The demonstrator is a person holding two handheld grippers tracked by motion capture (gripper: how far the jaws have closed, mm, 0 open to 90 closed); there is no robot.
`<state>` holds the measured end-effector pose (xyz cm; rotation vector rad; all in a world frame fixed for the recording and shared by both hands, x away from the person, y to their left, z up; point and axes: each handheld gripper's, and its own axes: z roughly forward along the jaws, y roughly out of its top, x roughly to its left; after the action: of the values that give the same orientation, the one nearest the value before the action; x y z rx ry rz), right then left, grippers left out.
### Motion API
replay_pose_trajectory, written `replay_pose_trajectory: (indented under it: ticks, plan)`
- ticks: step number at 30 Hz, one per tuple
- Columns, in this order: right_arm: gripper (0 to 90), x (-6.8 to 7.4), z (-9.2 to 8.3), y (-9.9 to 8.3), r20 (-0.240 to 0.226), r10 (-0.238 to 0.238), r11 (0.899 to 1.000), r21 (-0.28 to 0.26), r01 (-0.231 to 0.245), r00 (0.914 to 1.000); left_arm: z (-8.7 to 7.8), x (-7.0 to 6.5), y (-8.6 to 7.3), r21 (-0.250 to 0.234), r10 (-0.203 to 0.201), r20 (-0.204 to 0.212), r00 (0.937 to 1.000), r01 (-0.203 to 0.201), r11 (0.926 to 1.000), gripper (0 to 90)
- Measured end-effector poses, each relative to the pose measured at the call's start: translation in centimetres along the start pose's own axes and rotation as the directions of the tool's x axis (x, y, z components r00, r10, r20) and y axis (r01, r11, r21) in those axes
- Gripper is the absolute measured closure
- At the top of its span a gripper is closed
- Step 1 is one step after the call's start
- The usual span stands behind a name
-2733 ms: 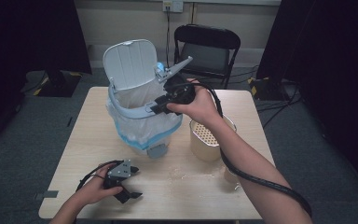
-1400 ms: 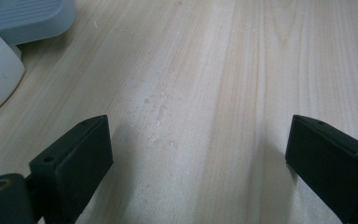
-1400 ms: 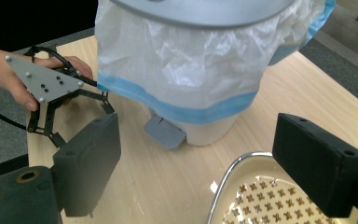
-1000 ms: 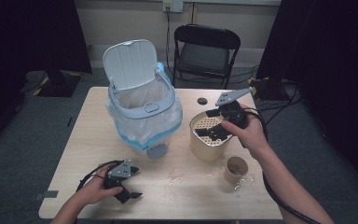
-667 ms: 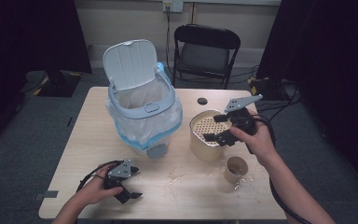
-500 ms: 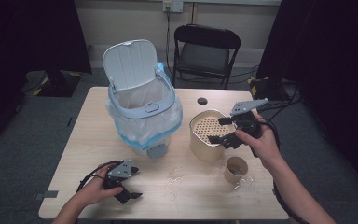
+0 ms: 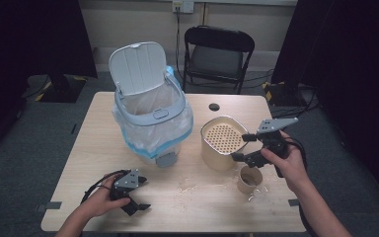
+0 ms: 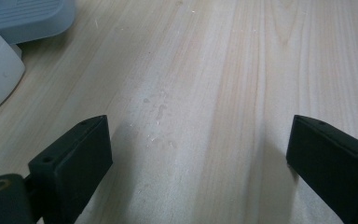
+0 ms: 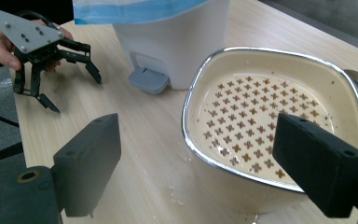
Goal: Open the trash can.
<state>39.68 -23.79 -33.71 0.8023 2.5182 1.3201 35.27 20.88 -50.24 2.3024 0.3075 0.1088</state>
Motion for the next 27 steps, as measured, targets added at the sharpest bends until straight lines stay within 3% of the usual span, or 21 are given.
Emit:
replay_pose_trajectory:
  ticks: [17,23,27]
  plan:
    - [15.0,0.2,-0.6,-5.5,0.036,0.004,1.000,-0.006,-0.004,0.9993,0.0,0.0,0.0,-0.001,-0.001,-0.001,1.0000,0.001,1.0000,5.8]
    - [15.0,0.4,-1.0,-7.0,0.046,0.018,1.000,-0.017,-0.017,0.9988,0.0,0.1,0.0,0.006,0.004,0.004,1.0000,-0.004,1.0000,5.2]
    - [15.1,0.5,-1.2,-7.6,0.057,0.001,1.000,-0.018,0.000,0.9984,0.1,0.1,0.0,0.004,0.004,0.004,1.0000,-0.004,1.0000,5.2]
